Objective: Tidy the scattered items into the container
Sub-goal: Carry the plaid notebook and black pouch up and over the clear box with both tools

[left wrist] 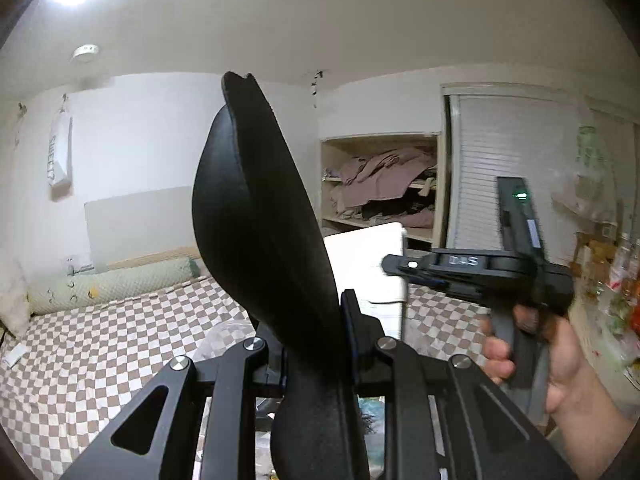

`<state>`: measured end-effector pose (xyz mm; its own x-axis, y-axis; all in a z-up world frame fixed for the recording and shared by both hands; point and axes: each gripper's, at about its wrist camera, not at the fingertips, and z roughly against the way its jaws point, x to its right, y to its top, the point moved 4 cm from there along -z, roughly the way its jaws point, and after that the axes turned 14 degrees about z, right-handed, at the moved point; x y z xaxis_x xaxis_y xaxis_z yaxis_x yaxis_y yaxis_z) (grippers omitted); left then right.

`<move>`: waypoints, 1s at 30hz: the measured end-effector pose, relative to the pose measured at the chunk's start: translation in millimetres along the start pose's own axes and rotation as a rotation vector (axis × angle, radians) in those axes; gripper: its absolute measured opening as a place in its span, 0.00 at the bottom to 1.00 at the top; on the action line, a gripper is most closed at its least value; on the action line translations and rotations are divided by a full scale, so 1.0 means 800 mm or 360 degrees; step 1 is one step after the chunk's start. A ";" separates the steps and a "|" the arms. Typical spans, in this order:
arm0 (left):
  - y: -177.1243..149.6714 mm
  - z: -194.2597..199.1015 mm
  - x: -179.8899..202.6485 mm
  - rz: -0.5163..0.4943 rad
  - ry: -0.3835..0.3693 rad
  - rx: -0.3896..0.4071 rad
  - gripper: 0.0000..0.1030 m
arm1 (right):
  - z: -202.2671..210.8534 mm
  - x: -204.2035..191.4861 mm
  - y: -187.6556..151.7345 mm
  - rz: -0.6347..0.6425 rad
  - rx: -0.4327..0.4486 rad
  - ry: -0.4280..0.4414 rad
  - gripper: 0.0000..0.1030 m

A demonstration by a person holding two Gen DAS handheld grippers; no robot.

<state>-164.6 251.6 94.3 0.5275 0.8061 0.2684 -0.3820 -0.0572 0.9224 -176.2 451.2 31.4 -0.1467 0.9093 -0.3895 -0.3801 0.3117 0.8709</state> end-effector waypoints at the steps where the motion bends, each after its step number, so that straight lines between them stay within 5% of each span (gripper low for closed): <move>1: -0.001 -0.009 0.000 0.0014 0.0006 -0.0013 0.21 | 0.000 0.001 -0.001 0.0021 -0.0003 -0.0018 0.19; 15: -0.005 -0.128 0.001 0.0044 0.0199 -0.0158 0.21 | -0.018 0.024 -0.007 0.0114 -0.0090 -0.0099 0.19; 30: -0.065 -0.224 -0.038 0.0172 0.0470 -0.0525 0.21 | -0.047 0.029 -0.025 0.0188 -0.0253 -0.0111 0.19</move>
<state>-296.5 335.8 -11.8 0.2508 0.9419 0.2234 -0.6695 0.0021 0.7428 -206.4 455.4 -6.4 -0.1377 0.9555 -0.2608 -0.5039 0.1591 0.8490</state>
